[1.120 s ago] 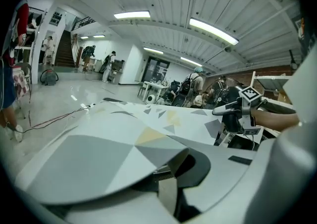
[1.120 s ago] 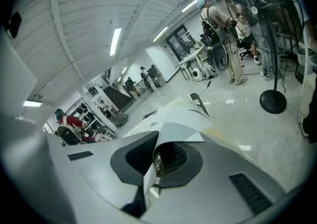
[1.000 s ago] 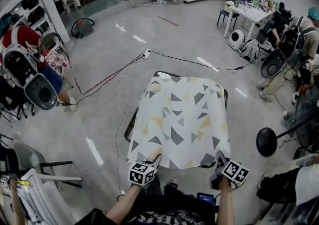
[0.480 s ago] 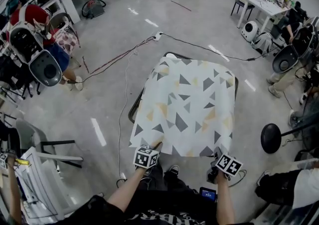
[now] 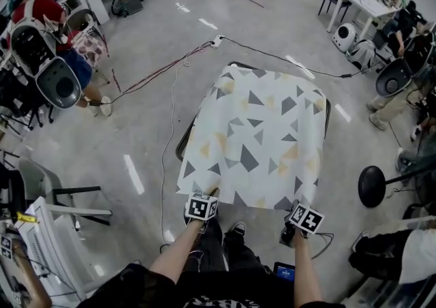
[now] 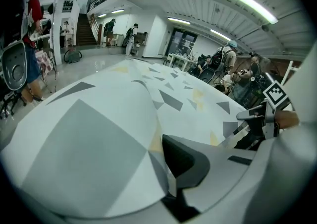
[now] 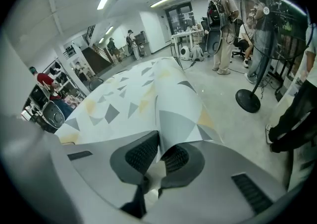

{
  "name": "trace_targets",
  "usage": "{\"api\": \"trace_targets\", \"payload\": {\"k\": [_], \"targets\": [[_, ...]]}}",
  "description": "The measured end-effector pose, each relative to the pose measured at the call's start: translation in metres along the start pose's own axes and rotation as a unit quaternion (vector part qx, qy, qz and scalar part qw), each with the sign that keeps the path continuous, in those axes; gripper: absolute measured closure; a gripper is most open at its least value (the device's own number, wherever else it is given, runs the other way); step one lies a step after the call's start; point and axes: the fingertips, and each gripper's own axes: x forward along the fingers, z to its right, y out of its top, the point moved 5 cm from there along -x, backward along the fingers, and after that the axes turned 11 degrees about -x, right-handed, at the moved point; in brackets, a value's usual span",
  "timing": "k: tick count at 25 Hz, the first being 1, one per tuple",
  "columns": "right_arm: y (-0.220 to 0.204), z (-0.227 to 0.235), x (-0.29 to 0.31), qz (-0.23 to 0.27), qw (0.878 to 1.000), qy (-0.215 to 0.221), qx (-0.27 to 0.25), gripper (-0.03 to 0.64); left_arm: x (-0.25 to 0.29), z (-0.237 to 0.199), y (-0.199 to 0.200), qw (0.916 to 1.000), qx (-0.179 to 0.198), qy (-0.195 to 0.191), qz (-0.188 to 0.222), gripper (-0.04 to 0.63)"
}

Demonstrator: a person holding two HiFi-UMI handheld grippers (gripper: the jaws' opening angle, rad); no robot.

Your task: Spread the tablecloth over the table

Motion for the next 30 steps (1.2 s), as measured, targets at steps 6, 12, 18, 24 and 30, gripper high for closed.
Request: {"api": "trace_targets", "payload": {"k": [6,12,18,24,30], "targets": [[-0.015,0.009,-0.005,-0.032,0.999,-0.014,0.000,0.444,-0.010,-0.023,-0.003,0.9982,-0.044,0.039,0.011,0.371],[-0.024,0.005,-0.031,-0.024,1.000,-0.002,-0.003,0.413,-0.039,-0.036,-0.019,0.9929,-0.069,0.097,-0.005,0.268],[0.004,-0.016,-0.055,0.027,0.998,0.055,-0.009,0.419,-0.057,-0.031,-0.024,0.9938,-0.075,0.083,0.006,0.268],[0.034,-0.047,-0.082,0.070,0.990,0.117,-0.021,0.430,-0.081,-0.016,-0.020,0.9941,-0.072,0.073,0.034,0.268],[0.055,-0.081,-0.106,0.098,0.976,0.189,-0.039,0.442,-0.110,0.019,0.011,0.9964,-0.003,0.025,0.080,0.269]]}}
